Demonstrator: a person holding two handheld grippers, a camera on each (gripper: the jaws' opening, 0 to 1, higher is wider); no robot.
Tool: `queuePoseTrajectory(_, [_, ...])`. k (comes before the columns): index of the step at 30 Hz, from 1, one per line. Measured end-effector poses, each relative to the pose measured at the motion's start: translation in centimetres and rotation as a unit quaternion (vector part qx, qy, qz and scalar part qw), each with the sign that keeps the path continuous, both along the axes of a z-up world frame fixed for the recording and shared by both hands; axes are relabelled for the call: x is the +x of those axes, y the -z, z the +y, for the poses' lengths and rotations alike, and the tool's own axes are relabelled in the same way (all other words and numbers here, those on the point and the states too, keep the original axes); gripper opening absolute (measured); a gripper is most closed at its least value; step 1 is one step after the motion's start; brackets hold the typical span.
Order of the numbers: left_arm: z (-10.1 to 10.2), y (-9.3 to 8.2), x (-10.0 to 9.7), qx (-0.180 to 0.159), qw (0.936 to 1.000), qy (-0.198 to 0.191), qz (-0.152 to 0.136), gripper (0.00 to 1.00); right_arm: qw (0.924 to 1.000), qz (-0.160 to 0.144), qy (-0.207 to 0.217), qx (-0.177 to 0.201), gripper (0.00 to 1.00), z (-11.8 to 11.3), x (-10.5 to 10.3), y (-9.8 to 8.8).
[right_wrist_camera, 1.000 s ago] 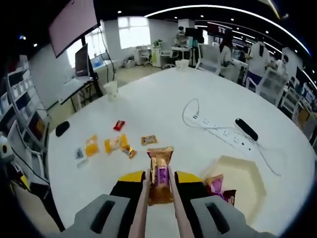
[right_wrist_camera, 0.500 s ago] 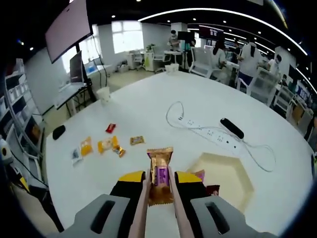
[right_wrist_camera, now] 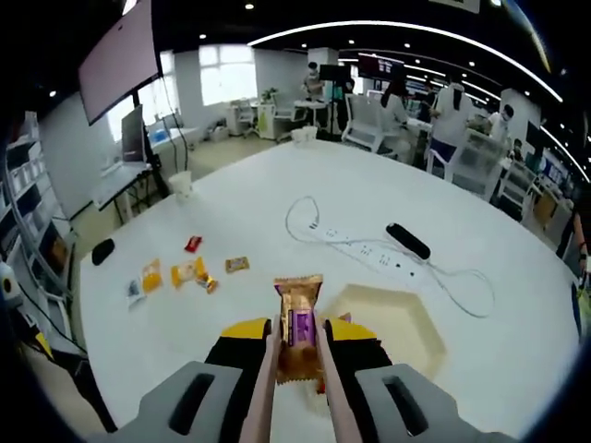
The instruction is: Place the target food into the container with the food tongs after gripping and lifting it, then release it inside without dropping or visibly crushing the food.
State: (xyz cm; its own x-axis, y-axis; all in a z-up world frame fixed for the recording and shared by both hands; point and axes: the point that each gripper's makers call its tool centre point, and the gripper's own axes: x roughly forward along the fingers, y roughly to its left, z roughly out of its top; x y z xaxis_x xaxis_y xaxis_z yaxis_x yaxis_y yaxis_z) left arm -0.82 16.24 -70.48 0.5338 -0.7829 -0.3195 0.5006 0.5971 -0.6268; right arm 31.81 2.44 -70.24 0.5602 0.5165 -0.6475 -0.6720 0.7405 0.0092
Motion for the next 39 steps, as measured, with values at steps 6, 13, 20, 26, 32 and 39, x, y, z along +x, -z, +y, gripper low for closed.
queuePoseTrajectory(6, [-0.1,-0.3,0.3,0.002,1.0000,-0.001,-0.007,0.41,0.9995,-0.024,0.019,-0.011,0.22,-2.3,0.9,-1.0])
queuePoseTrajectory(13, [-0.4,-0.3,0.3,0.003,1.0000,0.004,-0.008,0.41,0.9992,-0.027,0.025,-0.012,0.22,-3.1,1.1,-1.1])
queuePoseTrajectory(20, [-0.5,-0.2,0.1,0.000,1.0000,0.003,-0.006,0.41,0.9992,-0.027,0.028,-0.013,0.22,-3.7,1.1,-1.1])
queuePoseTrajectory(26, [-0.5,-0.1,0.0,0.000,1.0000,0.000,-0.005,0.41,0.9991,-0.027,0.029,-0.016,0.22,-4.3,1.2,-1.1])
queuePoseTrajectory(32, [-0.7,-0.1,0.0,-0.001,1.0000,0.001,-0.005,0.41,0.9989,-0.028,0.033,-0.016,0.22,-4.8,1.4,-1.2])
queuePoseTrajectory(39, [-0.8,-0.1,0.1,-0.001,1.0000,0.003,-0.006,0.41,0.9988,-0.028,0.038,-0.017,0.22,-5.4,1.5,-1.3])
